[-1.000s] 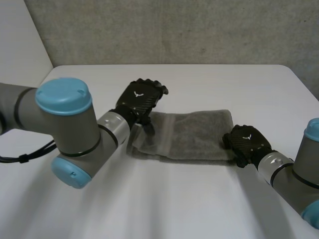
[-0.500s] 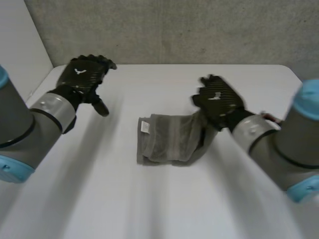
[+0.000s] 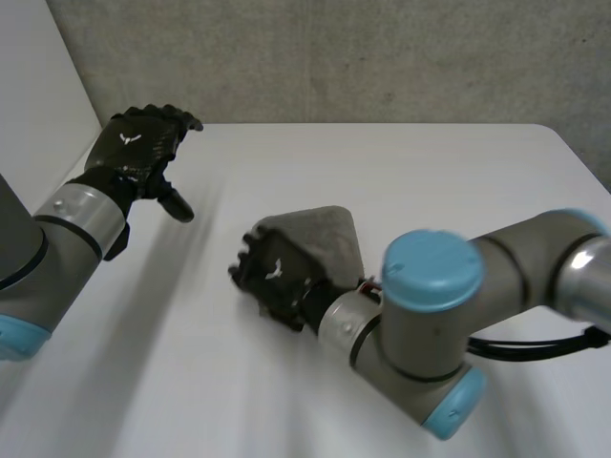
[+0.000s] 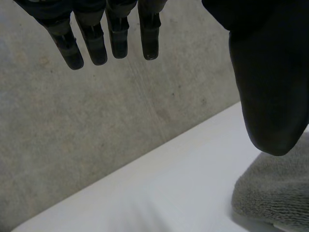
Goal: Fold the towel.
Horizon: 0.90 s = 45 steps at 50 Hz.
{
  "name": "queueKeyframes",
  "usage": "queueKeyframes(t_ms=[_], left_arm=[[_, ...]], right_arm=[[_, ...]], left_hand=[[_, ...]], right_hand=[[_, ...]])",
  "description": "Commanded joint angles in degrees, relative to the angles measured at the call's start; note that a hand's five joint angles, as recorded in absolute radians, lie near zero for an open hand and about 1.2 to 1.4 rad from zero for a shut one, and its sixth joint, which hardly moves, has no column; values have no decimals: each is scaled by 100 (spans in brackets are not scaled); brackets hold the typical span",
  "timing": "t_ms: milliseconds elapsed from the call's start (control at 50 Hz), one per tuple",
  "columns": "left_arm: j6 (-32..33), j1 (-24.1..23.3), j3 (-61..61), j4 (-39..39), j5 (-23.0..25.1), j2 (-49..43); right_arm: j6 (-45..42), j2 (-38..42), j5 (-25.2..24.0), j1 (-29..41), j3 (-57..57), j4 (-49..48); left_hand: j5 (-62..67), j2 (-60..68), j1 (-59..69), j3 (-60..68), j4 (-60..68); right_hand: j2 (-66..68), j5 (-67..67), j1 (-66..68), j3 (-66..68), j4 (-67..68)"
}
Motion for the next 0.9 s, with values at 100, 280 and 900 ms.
queueKeyframes(t_ms=[100,280,900], left_arm=[[-458,-447,626,119,-41,-530],[-775,-912,820,92,-58,-1330],[51,-1238,1031,75,-823,-2852]], right_arm=[[2091,-1681,68,-1005,923,10],[2910,-1245,234,-1481,732,98],[3886,1121,235,-1604,-1124,1065]], left_hand=[[-176,-244,-261,-290,-329],[-91,-160,-176,-290,-329],[-41,-109,-126,-290,-329]], right_hand=[[-2341,-1672,-1511,-295,-436],[-2341,-1672,-1511,-295,-436],[-2341,-1672,-1511,-295,-436]])
